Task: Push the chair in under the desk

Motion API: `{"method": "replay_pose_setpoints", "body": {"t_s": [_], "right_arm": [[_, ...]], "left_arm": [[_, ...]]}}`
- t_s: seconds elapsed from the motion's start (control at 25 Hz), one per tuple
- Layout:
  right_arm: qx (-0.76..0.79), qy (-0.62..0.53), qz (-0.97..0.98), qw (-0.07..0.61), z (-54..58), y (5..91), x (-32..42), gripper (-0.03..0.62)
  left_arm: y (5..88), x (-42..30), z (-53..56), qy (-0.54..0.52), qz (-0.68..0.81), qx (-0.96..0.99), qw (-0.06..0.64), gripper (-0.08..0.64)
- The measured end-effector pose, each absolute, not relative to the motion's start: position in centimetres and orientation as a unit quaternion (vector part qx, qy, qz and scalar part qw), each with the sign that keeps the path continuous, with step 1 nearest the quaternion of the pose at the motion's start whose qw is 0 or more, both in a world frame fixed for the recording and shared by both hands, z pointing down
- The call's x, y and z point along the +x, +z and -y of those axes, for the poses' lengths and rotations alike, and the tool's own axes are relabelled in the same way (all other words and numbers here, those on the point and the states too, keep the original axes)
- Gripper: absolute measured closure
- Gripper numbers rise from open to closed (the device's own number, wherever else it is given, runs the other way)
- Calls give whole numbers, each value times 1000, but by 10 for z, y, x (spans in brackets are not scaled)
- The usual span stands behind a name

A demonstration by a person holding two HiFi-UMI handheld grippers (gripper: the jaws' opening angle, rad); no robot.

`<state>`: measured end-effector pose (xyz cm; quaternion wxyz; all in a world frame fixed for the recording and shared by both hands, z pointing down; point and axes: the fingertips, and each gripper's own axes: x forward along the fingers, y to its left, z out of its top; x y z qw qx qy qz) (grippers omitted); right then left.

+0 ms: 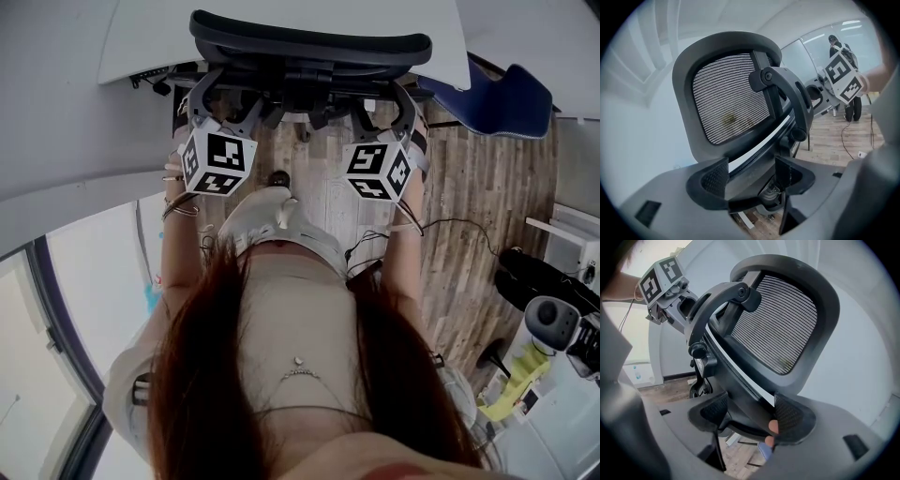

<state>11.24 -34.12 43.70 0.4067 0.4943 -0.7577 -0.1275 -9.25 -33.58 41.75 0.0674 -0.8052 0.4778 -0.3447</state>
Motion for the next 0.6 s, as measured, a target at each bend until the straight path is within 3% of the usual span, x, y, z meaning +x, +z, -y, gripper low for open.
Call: {"method": "replay_pose_setpoints", "body": {"t_s": [0.6], "right_arm": [[496,-127,757,406,351,436,113,284]], "left_arm": [[415,-91,346,-336,-482,-806,67,255]]}}
